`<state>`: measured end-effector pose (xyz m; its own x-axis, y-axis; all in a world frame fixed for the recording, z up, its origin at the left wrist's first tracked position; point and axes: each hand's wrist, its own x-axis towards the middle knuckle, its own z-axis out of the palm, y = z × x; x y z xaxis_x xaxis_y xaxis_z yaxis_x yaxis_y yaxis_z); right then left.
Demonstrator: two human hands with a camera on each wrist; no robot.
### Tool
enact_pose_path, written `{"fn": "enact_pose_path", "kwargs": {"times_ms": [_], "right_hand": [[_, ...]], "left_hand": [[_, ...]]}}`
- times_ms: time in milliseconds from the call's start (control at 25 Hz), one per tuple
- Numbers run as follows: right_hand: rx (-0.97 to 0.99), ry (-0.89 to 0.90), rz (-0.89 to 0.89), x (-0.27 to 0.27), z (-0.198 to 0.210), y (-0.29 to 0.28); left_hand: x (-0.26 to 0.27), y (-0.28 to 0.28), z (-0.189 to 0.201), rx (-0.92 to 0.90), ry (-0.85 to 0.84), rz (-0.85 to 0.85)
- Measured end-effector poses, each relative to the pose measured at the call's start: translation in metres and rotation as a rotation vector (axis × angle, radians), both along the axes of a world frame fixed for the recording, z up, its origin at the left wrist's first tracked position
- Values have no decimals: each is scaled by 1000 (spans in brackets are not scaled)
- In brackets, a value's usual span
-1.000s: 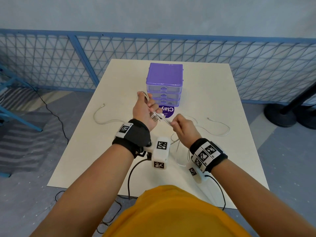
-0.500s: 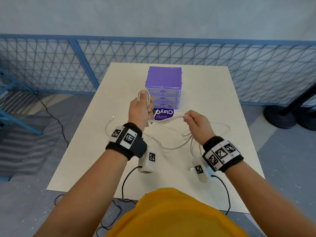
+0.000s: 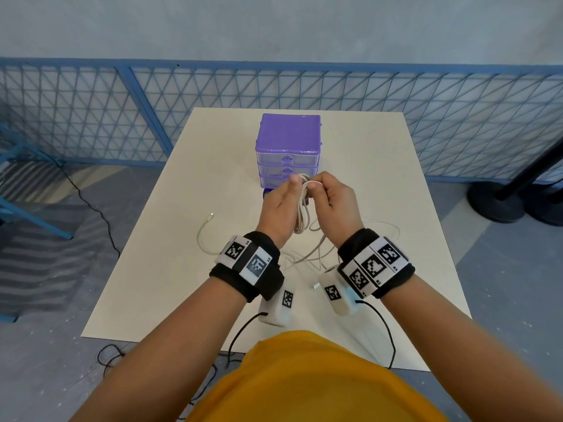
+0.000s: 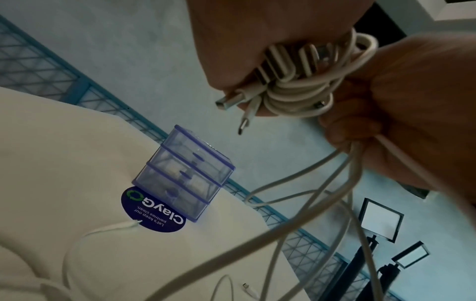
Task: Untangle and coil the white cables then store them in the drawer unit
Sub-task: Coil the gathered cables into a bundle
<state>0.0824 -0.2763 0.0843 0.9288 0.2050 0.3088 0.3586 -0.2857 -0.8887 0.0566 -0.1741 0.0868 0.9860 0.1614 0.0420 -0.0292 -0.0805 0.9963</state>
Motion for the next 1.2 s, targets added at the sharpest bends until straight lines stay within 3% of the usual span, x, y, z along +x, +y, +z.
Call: {"fn": "enact_pose_path", "kwargs": {"times_ms": [200, 360, 480, 640, 800, 960, 1200], "right_hand": [[149, 125, -58, 1, -4, 0], [96, 69, -79, -2, -1, -8], [118, 113, -65, -3, 2, -11], [82, 146, -60, 2, -3, -10], [108, 249, 79, 1, -14, -13], [54, 197, 3, -1, -15, -8], [-107, 194, -84, -1, -18, -1]], "left_hand": [[-1, 5, -2, 24, 27, -324], [2, 12, 4, 144, 156, -465], [1, 9, -3, 155, 195, -407], [1, 5, -11, -31, 220, -258], [3, 10, -6, -232, 245, -81], [-2, 5, -6, 14, 171, -123], [-5, -3, -15, 148, 53, -30]]}}
